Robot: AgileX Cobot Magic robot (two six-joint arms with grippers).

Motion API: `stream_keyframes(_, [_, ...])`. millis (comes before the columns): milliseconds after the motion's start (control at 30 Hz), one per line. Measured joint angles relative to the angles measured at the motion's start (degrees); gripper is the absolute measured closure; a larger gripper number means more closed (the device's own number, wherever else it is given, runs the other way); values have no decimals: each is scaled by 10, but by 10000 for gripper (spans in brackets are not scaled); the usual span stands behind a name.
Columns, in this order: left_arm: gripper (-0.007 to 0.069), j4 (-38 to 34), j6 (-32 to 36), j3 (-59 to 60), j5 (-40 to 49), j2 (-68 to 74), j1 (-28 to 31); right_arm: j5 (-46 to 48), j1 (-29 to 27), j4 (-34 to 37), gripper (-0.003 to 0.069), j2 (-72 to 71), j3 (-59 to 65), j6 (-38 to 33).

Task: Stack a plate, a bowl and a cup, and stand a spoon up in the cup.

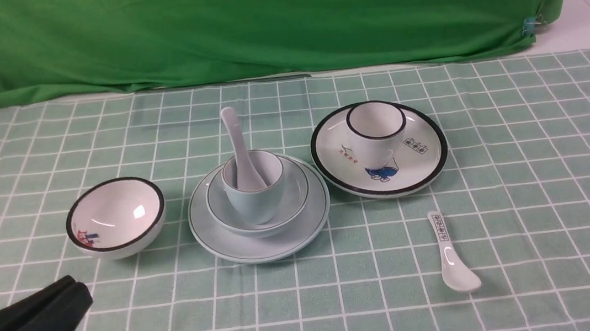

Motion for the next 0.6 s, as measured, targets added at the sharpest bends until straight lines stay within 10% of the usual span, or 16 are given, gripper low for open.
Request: stream_keyframes(600, [608,0,0,0,0,0,0,13,-35,3,636,-94,53,2])
